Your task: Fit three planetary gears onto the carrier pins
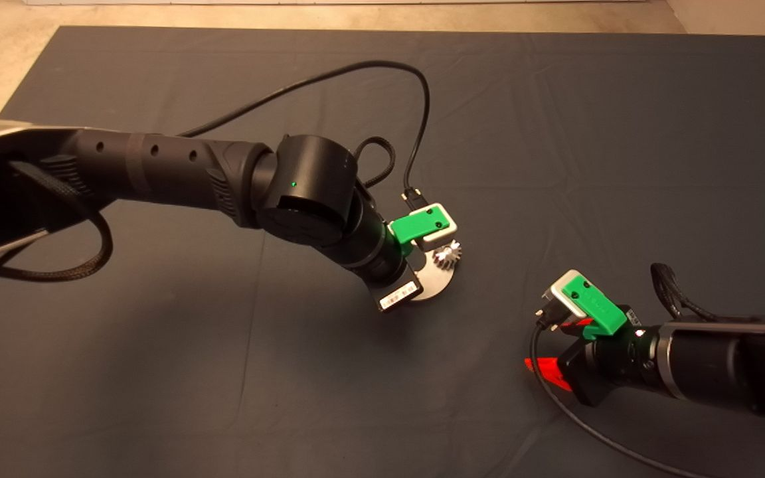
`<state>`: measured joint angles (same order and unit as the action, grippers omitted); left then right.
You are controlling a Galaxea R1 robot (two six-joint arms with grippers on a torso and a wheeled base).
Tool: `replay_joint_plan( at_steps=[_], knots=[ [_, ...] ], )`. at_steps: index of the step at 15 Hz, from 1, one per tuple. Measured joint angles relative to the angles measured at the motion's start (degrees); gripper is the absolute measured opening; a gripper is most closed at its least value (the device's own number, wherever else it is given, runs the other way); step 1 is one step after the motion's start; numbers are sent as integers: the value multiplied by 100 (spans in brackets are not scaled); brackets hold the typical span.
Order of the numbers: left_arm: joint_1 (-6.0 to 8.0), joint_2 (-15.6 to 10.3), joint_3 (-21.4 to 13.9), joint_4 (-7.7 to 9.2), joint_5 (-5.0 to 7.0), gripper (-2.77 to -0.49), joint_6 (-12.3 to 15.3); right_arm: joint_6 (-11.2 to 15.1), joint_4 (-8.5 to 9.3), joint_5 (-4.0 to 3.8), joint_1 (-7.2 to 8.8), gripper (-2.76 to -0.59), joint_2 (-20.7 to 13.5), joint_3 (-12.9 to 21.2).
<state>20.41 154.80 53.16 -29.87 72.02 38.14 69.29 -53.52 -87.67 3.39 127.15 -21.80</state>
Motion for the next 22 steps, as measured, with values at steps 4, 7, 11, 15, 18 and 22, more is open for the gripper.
replay_joint_plan(
  at_steps=[4,7,11,15,18,22],
  knots=[
    [-26,106,2,-172,-4,-255,1,0,40,0,60,-147,-2,0],
    [-49,124,50,-174,-4,-255,0,0,57,0,60,-147,-2,0],
    [-76,126,197,-205,-6,-255,-28,-1,62,0,62,-147,-2,0],
    [-206,120,452,-332,5,-256,-174,0,63,2,62,-147,-2,0],
    [-297,121,452,-340,-4,-256,-262,0,66,-2,74,-147,-3,0],
    [-310,121,485,-348,-4,-256,-268,0,66,0,74,-147,-4,0]
  ],
)
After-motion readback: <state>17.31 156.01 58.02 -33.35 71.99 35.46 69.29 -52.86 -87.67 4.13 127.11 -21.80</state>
